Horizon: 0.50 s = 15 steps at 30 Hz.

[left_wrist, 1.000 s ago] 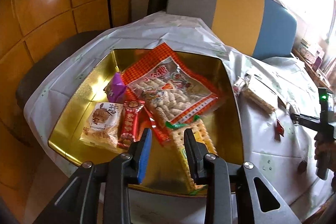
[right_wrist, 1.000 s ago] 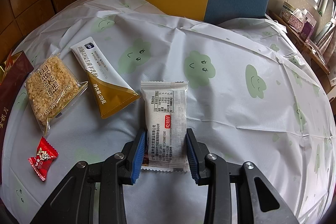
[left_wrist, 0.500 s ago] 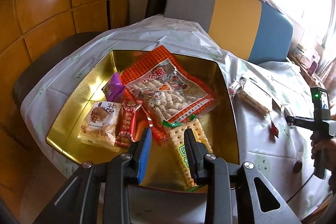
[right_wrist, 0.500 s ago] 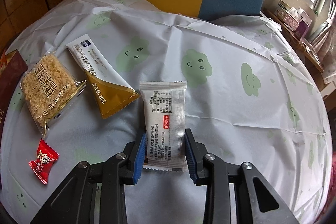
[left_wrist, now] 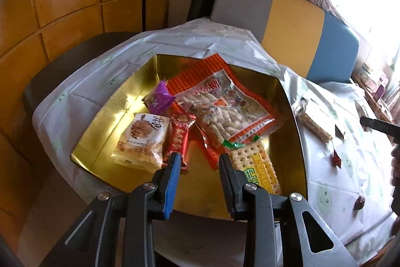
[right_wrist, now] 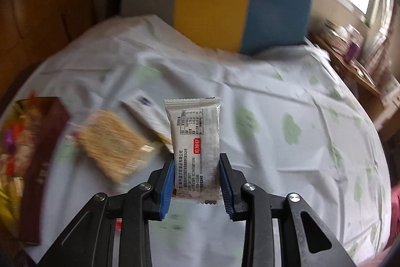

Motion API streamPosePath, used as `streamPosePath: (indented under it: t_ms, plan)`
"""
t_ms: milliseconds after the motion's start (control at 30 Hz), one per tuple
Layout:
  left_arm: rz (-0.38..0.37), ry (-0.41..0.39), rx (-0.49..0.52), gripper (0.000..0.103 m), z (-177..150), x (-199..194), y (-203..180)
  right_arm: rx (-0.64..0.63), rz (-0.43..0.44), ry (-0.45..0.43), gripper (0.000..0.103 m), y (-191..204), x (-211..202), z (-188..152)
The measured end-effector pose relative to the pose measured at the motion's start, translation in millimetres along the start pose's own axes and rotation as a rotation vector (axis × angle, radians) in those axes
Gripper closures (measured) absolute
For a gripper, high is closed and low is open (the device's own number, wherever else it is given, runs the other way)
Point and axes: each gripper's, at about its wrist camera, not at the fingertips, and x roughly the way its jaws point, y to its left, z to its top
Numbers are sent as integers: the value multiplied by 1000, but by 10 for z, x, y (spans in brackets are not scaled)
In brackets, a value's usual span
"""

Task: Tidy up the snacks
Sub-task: 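Carry the white packet over the gold tray and open the right tool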

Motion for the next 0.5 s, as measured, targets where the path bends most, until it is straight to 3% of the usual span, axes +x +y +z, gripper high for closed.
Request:
streamPosePath:
  t_ms: [300, 500]
  plan:
    - [23, -55, -40, 71, 43, -186, 204, -150, 356, -63, 69, 1140, -312, 157]
    - [34, -53, -73, 71, 30, -174, 352, -239, 477, -35, 69, 1784, -353, 96]
